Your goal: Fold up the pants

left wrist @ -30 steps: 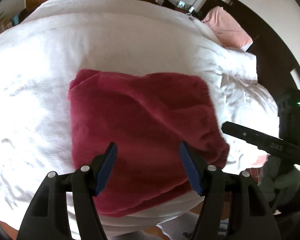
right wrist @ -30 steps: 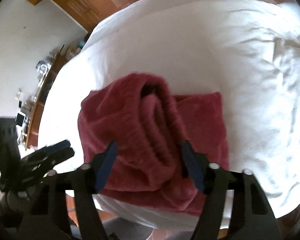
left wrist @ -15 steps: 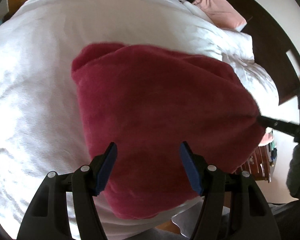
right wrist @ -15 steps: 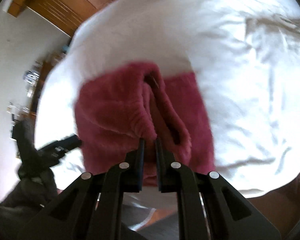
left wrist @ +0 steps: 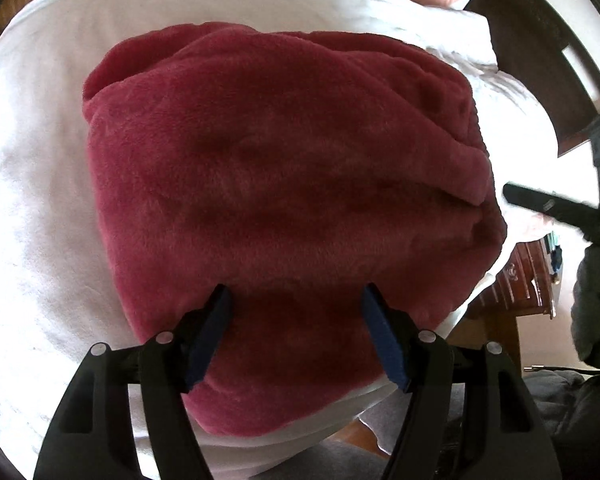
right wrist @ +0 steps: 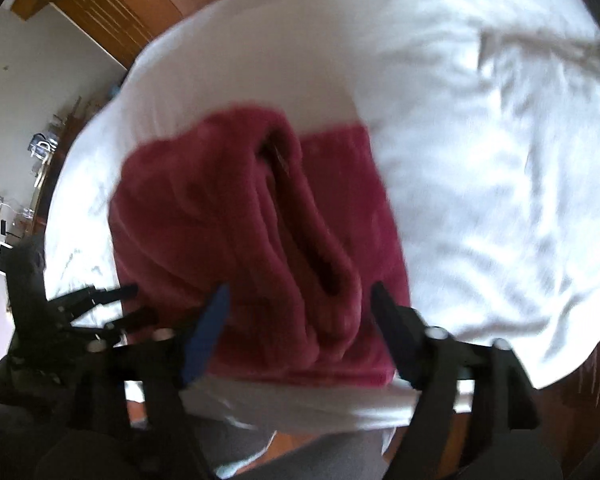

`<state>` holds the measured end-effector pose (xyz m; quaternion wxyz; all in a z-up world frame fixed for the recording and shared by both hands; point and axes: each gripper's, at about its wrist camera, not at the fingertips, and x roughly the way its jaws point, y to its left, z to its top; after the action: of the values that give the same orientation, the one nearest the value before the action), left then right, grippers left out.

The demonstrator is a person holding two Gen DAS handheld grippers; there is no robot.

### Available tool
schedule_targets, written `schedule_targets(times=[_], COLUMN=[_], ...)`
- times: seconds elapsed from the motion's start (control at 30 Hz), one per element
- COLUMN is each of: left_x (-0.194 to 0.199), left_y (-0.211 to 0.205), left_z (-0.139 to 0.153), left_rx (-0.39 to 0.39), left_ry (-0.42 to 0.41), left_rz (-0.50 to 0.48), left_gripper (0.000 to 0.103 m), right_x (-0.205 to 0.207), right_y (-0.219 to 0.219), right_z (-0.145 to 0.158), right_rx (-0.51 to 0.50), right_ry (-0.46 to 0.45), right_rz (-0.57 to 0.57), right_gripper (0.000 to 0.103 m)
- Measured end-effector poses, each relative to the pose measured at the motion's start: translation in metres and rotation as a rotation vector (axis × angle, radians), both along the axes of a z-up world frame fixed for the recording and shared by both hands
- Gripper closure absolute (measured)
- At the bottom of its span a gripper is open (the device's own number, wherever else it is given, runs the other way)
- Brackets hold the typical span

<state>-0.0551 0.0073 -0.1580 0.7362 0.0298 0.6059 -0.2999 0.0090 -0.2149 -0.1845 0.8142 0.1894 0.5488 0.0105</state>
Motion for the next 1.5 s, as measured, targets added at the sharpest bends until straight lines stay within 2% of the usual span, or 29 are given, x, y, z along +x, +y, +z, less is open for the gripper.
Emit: schedule_targets(times=[0.1,0.17,0.2,0.23,0.27,0.3,0.33,0.4,0.47,0.53,0.63,0.83,0.93,0.97,1.03,1.07,1.1,1.2,1.27,1.4,1.43,1.47,1.5], left_x=[-0.001,-0.002,-0.003,-0.003,-0.003,-0.003,-0.004,-0.007,-0.008,-0.012,-0.021,-0.039,-0.044,-0.044,-0.043,-0.043,-0.043,-0.044,-0.047,-0.049,-0.05,-0.05,-0.05], left_y=[-0.001,-0.004,-0.005,-0.006,-0.006,-0.006,-0.007,-0.005,-0.007,-0.011,-0.021,-0.045,-0.049,-0.05,-0.051,-0.051,-0.05,-0.047,-0.05,-0.054,-0.054,-0.054,-0.055], left_z=[0.0,0.001,0.001,0.001,0.001,0.001,0.001,0.002,0.005,0.012,0.017,0.004,-0.01,-0.014,-0.015,-0.014,-0.013,-0.012,-0.011,-0.009,-0.009,-0.009,-0.009], left_rx=[0.005,0.011,0.013,0.017,0.021,0.021,0.021,0.024,0.021,0.011,0.001,0.031,0.082,0.107,0.125,0.124,0.122,0.12,0.12,0.129,0.132,0.137,0.141], left_ry=[-0.004,-0.008,-0.009,-0.009,-0.01,-0.009,-0.009,-0.013,-0.017,-0.029,-0.047,-0.033,-0.044,-0.057,-0.069,-0.072,-0.074,-0.074,-0.077,-0.08,-0.08,-0.082,-0.082], left_rz=[0.005,0.006,0.008,0.011,0.014,0.02,0.027,0.043,0.059,0.061,0.04,0.014,0.036,0.053,0.079,0.094,0.114,0.163,0.191,0.219,0.222,0.225,0.228], left_gripper=[0.036,0.036,0.036,0.036,0.036,0.036,0.036,0.036,0.036,0.036,0.036,0.034,0.034,0.033,0.031,0.03,0.03,0.029,0.029,0.029,0.029,0.029,0.029], right_x=[0.019,0.029,0.035,0.042,0.043,0.044,0.044,0.041,0.036,0.027,0.015,0.013,0.023,0.026,0.031,0.033,0.037,0.048,0.069,0.104,0.111,0.115,0.116], right_y=[0.006,0.012,0.018,0.019,0.021,0.023,0.024,0.022,0.015,0.0,-0.02,-0.047,-0.045,-0.046,-0.048,-0.053,-0.057,-0.064,-0.061,-0.051,-0.049,-0.048,-0.046], right_z=[-0.003,-0.016,-0.026,-0.038,-0.044,-0.047,-0.046,-0.032,-0.017,0.004,0.009,-0.06,-0.072,-0.07,-0.057,-0.049,-0.039,-0.023,-0.017,-0.039,-0.049,-0.059,-0.064], right_rx=[-0.028,-0.034,-0.046,-0.039,-0.041,-0.051,-0.057,-0.058,-0.024,0.032,0.037,0.088,0.1,0.116,0.111,0.101,0.108,0.118,0.138,0.189,0.208,0.244,0.273], right_ry=[-0.008,0.018,0.041,0.063,0.079,0.089,0.093,0.071,0.048,0.019,0.031,0.142,0.144,0.141,0.123,0.105,0.071,0.004,-0.027,-0.012,0.013,0.041,0.065], right_rz=[0.035,0.074,0.093,0.109,0.119,0.124,0.126,0.142,0.137,0.126,0.131,0.08,0.105,0.125,0.163,0.168,0.173,0.188,0.208,0.241,0.241,0.236,0.223], right_gripper=[0.025,0.025,0.029,0.034,0.052,0.063,0.067,0.084,0.094,0.094,0.094,0.094,0.088,0.082,0.063,0.05,0.047,0.047,0.047,0.047,0.049,0.066,0.071])
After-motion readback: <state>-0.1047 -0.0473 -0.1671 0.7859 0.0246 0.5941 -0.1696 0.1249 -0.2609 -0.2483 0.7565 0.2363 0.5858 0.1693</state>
